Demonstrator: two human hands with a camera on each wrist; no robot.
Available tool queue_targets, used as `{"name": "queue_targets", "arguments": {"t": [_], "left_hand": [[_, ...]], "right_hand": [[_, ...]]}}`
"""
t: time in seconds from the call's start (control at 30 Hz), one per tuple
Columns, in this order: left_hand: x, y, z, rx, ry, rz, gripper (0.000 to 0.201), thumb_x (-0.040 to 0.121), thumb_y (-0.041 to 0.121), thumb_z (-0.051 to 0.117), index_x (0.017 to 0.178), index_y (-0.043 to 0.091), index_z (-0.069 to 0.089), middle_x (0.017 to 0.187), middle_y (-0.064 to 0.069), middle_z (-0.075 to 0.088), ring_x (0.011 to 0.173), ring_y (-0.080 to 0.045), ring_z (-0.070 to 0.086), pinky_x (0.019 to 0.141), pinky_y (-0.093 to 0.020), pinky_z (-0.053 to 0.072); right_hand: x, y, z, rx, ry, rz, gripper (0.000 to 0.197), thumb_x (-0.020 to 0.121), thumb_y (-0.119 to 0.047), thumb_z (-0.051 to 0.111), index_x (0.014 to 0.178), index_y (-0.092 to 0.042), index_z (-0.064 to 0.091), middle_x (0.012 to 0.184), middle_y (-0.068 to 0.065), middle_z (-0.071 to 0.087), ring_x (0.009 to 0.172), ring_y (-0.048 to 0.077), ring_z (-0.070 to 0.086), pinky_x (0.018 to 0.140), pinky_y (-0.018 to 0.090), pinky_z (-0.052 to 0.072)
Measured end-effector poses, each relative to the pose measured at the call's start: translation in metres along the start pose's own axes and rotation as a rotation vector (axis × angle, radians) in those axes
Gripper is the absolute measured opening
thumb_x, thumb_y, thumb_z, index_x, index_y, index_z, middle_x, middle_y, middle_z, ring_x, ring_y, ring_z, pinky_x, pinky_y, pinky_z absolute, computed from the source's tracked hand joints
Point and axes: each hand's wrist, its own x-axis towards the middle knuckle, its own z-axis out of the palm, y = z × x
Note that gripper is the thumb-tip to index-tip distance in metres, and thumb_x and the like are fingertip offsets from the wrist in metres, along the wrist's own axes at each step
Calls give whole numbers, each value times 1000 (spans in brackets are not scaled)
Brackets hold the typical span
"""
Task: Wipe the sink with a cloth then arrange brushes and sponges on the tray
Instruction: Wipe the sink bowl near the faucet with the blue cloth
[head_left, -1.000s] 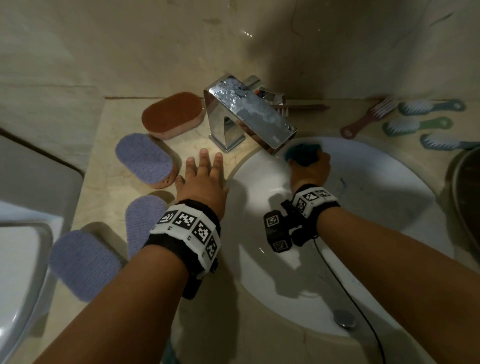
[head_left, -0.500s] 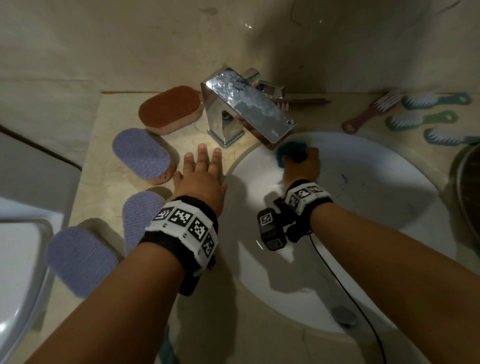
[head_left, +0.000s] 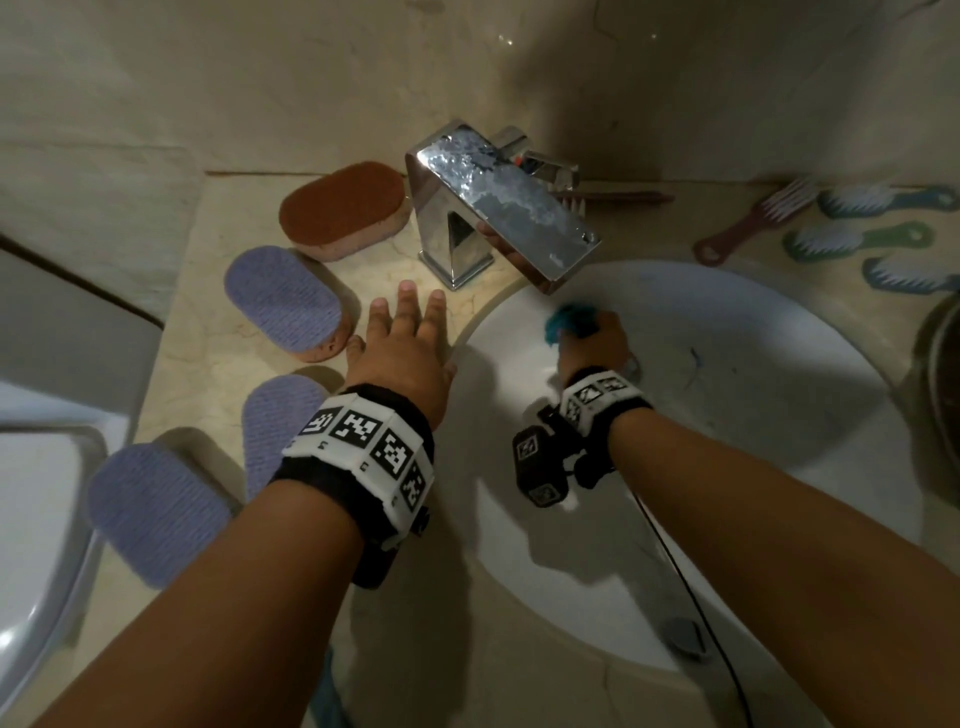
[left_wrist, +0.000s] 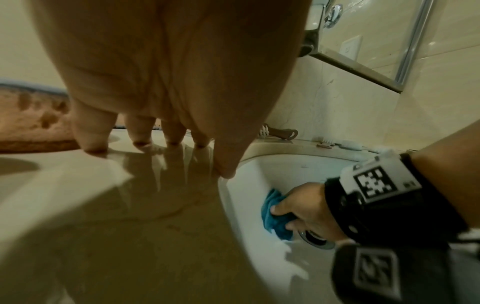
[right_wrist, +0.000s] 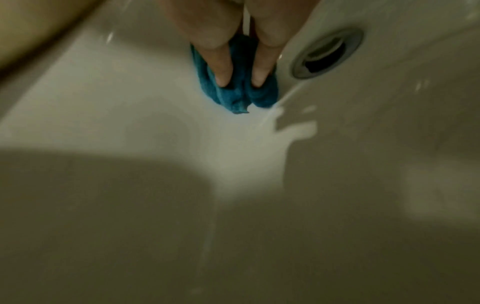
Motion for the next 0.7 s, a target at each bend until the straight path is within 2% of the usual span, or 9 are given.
{"name": "queue_targets", "arguments": {"t": [0.1,0.2,0.27,0.37,0.43,0.53,0.63,0.7], "left_hand": [[1,0,-1,13,-4,-1,74,98,36,39,150,24,-12,159,-3,-16,147,-31,-7,118,-51,13],[-2,2,-1,5,-12,-12,73,99,35,39,150,24,-12,159,-3,-17,147,-31,-7,118,-51,12],[-3,4,-2,1,-15,-21,75,98,35,41,150,24,-12,159,-3,-17,147,-30,-8,118,-51,11],[-3,4,-2,6,-10,-25,76,98,33,42,150,24,-12,159,-3,-17,147,-31,-7,118,-51,12],[-2,4,-3,4,-17,-19,76,98,33,42,150,24,-12,159,-3,-17,147,-31,-7,119,-51,12],[-1,2,-3,-2,-25,-14,75,98,34,42,150,25,-12,159,-3,-17,147,-31,-7,119,-51,11],[-2,3,-2,-5,-18,-16,75,98,34,42,150,25,-12,159,-2,-17,147,-31,-8,119,-51,11],[-3,3,-2,0,-16,-19,75,98,34,41,150,25,-12,159,-2,-18,147,-30,-8,118,-51,11]], "right_hand": [[-13,8,11,-125,-103,-107,45,91,-26,56,127,-1,52,135,17,51,126,32,47,107,34,33],[-14,18,4,-302,-230,-278,36,92,-25,55,117,0,62,128,19,56,119,31,53,102,33,38],[-15,22,-1,-356,-335,-331,35,90,-19,58,122,-2,61,135,16,53,124,28,51,108,31,36],[-17,26,-6,-370,-490,-348,43,91,-10,56,134,-4,51,148,12,39,136,26,38,114,24,24],[-14,27,-13,-461,-481,-402,45,93,-8,51,137,-6,47,150,13,36,138,28,34,113,29,24],[-3,23,-20,-571,-380,-387,42,93,-11,48,135,-9,49,142,14,44,132,31,41,106,34,34],[-3,21,-10,-477,-456,-297,36,92,-11,54,126,-2,53,124,12,54,123,30,49,100,30,40],[-8,24,-4,-455,-510,-331,32,89,-12,59,119,-1,56,124,14,54,124,33,49,106,35,39]]}}
